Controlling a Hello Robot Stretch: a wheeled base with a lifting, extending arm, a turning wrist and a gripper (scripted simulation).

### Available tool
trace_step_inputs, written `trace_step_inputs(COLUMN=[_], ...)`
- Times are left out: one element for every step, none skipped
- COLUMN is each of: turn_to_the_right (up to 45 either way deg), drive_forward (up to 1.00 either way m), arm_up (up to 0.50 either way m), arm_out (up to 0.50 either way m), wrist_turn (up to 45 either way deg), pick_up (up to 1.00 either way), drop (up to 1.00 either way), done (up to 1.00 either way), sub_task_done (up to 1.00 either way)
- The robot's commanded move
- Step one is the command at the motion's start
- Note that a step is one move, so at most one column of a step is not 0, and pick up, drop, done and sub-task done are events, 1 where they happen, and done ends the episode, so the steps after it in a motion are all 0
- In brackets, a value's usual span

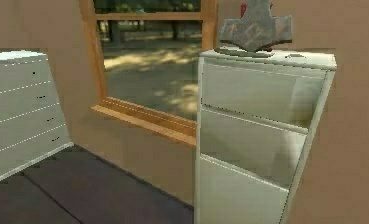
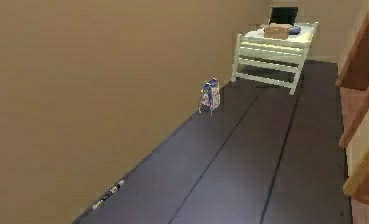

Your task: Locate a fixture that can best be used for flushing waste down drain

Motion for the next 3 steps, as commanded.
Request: trace_step_inputs(turn_to_the_right=[-45.0,-9.0,0.0], drive_forward=[0.00,0.00,0.45], arm_up=[0.00,0.00,0.00], arm_out=[0.00,0.00,0.00], wrist_turn=[0.0,0.0,0.0], pick_up=[0.00,0.00,0.00], drop=[0.00,0.00,0.00], done=[0.00,0.00,0.00], sub_task_done=[0.00,0.00,0.00])
